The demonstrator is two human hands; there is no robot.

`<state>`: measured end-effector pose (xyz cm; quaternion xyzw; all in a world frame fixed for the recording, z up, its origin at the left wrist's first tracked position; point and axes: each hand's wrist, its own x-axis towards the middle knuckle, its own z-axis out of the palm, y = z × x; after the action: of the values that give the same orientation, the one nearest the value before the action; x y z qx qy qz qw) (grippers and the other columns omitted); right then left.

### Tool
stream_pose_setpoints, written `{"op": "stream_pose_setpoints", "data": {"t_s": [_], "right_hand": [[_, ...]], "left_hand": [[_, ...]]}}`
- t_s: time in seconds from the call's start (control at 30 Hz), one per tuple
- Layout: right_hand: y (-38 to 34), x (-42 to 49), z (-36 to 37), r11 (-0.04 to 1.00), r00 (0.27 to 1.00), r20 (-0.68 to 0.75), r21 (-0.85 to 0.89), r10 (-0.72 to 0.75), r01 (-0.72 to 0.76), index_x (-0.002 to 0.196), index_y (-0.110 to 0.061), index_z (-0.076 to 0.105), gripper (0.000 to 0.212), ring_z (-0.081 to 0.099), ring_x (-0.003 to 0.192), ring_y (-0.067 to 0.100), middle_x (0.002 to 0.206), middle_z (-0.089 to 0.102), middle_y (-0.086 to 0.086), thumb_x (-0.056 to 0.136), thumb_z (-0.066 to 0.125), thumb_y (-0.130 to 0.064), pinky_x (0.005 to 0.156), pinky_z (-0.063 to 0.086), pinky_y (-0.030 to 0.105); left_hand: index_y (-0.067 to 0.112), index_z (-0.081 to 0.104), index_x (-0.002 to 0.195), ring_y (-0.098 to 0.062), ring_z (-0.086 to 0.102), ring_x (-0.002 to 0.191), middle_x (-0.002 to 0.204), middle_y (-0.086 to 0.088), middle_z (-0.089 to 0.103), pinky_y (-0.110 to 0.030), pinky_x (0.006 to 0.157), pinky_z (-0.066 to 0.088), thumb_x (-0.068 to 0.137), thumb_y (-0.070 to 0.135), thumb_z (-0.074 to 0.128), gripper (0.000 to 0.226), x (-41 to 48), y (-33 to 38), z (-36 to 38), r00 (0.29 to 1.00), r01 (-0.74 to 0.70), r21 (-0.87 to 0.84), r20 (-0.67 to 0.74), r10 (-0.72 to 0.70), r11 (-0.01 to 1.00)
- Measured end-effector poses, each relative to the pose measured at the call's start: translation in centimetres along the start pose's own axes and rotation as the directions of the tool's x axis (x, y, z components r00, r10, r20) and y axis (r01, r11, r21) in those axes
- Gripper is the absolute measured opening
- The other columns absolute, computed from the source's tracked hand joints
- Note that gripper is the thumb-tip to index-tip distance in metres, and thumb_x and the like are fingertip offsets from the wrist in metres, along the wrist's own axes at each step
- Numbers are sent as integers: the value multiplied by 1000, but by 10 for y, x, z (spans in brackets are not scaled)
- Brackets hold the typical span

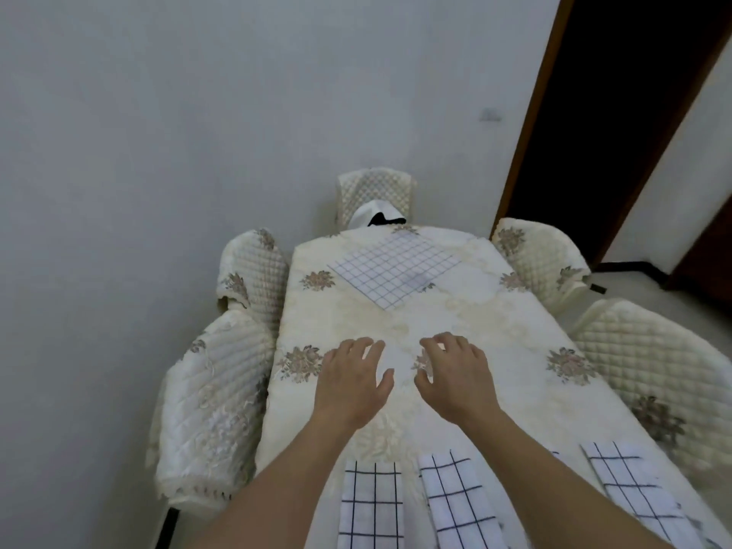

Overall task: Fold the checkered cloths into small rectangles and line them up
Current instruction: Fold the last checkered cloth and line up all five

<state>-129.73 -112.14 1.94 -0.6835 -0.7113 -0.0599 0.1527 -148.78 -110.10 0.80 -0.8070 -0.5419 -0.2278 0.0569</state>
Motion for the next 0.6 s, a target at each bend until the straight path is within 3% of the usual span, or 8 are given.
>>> {"op": "stream_pose_setpoints", "data": {"t_s": [0.2,0.33,0.5,0.6], "right_hand": [[16,4,-28,999,994,-108,-49,-20,15,116,-24,66,42,62,105,24,115,65,0,80,63,-44,89,49,42],[31,-8,-37,998,995,-96,-62,12,-18,114,-23,66,44,62,101,24,112,65,0,80,50,-46,87,50,42],[57,-33,-48,987,987,-108,-93,120,-131,116,-23,64,47,61,103,24,113,63,0,81,45,-48,88,49,41],[82,-66,-54,958,962,-119,-122,244,-258,118,-23,64,45,60,106,24,115,63,1,80,54,-45,89,49,42]], "left_hand": [[21,66,119,-22,63,103,115,2,68,-41,81,53,86,53,44,50,23,21,-24,996,-77,50,-50,79,996],[22,62,125,-23,59,111,122,1,65,-43,88,50,89,55,40,53,26,35,-22,994,-108,46,18,107,993],[23,63,126,-22,60,111,123,1,66,-42,89,50,88,55,39,55,34,61,-11,973,-216,9,81,214,976],[23,63,125,-23,62,109,120,1,67,-43,87,51,86,54,43,54,35,96,8,932,-348,-63,85,352,935]]}}
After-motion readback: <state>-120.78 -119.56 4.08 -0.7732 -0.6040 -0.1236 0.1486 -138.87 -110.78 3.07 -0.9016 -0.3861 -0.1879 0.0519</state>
